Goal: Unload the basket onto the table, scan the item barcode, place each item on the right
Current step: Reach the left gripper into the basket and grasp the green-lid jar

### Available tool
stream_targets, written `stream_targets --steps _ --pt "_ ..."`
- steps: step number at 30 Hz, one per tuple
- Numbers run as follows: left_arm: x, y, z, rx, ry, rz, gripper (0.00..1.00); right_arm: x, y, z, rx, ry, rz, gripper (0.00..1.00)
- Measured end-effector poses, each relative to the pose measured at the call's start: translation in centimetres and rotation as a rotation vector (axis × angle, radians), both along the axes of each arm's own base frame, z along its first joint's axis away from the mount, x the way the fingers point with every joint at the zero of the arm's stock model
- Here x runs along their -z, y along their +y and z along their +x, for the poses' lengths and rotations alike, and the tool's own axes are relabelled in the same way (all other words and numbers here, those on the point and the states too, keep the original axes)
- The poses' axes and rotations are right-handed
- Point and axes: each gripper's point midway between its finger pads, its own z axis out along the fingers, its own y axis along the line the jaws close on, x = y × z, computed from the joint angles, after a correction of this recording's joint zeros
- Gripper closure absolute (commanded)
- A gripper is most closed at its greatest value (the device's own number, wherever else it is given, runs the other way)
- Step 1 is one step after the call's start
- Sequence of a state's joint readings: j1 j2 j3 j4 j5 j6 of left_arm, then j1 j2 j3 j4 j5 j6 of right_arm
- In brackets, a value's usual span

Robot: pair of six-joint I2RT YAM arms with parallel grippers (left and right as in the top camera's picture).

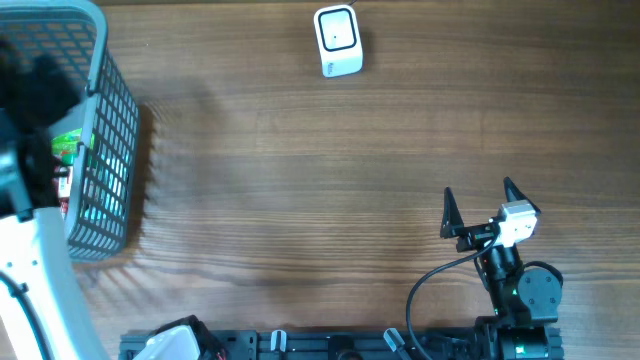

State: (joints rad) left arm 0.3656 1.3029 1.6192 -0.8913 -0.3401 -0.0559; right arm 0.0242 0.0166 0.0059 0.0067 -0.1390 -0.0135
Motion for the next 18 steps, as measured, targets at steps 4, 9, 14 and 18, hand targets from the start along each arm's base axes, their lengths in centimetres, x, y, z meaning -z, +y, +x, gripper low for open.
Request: stream_targets --steps 4,9,14,18 --pt "0.4 4.9 -2.3 -0.066 0.077 0.060 0.00 0.0 0.0 0.0 0.000 0.000 0.000 0.00" --pt "6.6 7.7 -2.3 0.043 0.336 0.004 0.00 0.0 0.0 0.0 0.000 0.000 0.000 0.00" --pt "13.1 6.0 -0.7 0.274 0.501 -0.139 0.00 0.0 0.0 0.0 0.000 0.000 0.000 0.00" --pt "15.8 5.3 0.1 0.382 0.561 -0.194 0.00 0.0 0.0 0.0 0.000 0.000 0.000 0.00"
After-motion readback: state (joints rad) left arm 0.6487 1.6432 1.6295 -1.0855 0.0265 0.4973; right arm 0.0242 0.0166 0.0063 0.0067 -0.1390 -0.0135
